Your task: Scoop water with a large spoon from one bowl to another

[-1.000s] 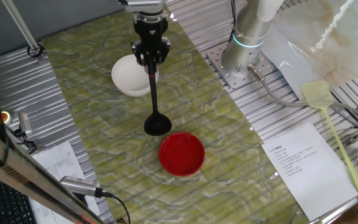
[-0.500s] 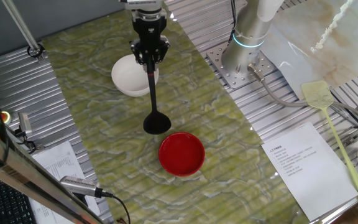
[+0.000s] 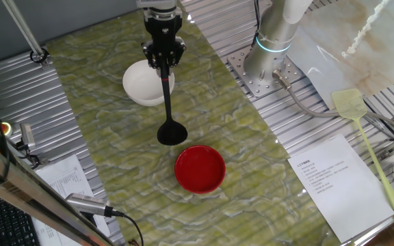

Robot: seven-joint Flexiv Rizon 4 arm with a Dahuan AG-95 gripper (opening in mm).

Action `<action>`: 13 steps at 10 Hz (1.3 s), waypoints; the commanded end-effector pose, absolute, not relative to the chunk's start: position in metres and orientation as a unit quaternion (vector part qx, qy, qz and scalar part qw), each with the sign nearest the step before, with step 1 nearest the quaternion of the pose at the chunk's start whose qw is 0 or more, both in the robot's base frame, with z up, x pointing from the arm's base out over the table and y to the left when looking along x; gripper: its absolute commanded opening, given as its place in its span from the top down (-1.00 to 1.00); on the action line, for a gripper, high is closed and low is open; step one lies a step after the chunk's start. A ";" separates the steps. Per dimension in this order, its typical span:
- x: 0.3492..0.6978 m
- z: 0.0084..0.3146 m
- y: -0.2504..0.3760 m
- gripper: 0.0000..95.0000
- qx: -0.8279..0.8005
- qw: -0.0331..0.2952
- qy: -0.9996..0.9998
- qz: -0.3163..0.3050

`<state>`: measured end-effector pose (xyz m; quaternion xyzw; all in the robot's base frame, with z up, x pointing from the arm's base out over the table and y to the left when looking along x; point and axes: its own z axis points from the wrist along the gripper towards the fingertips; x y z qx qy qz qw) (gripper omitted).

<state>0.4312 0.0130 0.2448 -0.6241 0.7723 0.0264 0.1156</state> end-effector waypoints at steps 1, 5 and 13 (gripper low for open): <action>0.431 0.246 0.010 1.00 -0.626 0.115 0.771 0.027; 0.430 0.246 0.002 1.00 -0.630 0.115 0.768 0.027; 0.423 0.251 -0.020 1.00 -0.640 0.114 0.759 0.027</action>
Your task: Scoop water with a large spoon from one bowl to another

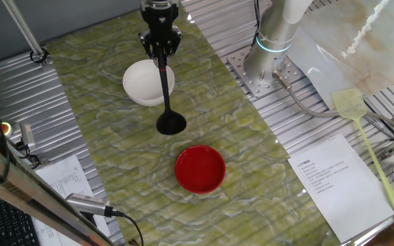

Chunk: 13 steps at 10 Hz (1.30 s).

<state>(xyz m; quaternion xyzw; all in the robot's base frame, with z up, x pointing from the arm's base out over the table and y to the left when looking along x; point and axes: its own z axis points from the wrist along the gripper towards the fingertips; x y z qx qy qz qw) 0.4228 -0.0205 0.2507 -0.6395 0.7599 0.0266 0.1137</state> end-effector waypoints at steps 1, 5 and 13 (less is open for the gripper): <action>0.422 0.251 -0.024 1.00 -0.642 0.114 0.757 0.027; 0.418 0.250 -0.033 1.00 -0.645 0.114 0.755 0.029; 0.417 0.250 -0.038 1.00 -0.629 0.116 0.768 0.030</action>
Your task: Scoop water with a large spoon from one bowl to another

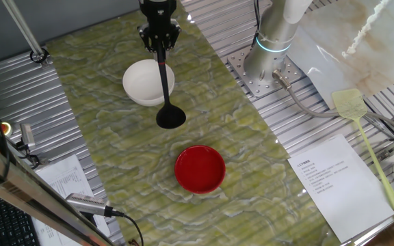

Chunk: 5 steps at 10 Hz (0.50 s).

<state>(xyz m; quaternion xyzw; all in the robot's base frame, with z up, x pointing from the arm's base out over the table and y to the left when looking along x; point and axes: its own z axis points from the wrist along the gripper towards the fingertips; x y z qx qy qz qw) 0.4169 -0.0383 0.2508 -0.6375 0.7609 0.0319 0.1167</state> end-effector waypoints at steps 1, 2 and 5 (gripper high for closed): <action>0.417 0.250 -0.038 1.00 -0.623 0.116 0.773 0.030; 0.417 0.250 -0.038 1.00 -0.618 0.115 0.777 0.029; 0.417 0.250 -0.038 1.00 -0.611 0.113 0.783 0.029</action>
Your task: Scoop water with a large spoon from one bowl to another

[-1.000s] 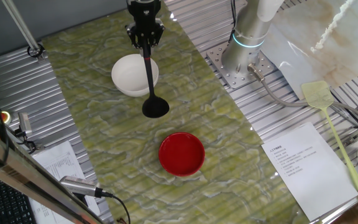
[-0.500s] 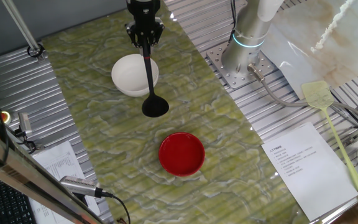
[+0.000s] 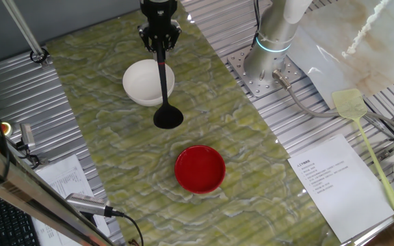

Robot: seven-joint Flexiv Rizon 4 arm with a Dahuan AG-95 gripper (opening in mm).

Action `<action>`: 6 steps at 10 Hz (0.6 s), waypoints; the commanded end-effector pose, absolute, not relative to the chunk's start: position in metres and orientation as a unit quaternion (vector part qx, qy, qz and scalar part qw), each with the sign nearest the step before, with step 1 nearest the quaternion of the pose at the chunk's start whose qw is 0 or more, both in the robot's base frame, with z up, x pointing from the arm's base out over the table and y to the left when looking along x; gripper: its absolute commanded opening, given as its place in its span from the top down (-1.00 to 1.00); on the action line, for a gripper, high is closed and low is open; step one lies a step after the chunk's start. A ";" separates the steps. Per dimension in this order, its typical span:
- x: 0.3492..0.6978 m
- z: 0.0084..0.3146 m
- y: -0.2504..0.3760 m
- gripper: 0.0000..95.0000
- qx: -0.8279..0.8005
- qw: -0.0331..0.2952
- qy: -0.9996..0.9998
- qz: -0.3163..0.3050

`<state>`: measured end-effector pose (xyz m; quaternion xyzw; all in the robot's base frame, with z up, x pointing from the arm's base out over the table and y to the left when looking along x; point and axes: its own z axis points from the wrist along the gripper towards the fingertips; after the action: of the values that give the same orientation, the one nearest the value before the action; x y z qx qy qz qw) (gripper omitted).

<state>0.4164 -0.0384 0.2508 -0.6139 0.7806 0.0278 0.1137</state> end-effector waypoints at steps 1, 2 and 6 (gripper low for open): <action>0.417 0.250 -0.038 1.00 -0.609 0.113 0.784 0.028; 0.417 0.250 -0.038 1.00 -0.603 0.113 0.789 0.028; 0.417 0.251 -0.040 1.00 -0.598 0.114 0.793 0.026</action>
<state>0.4177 -0.0413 0.2515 -0.5978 0.7932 0.0239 0.1135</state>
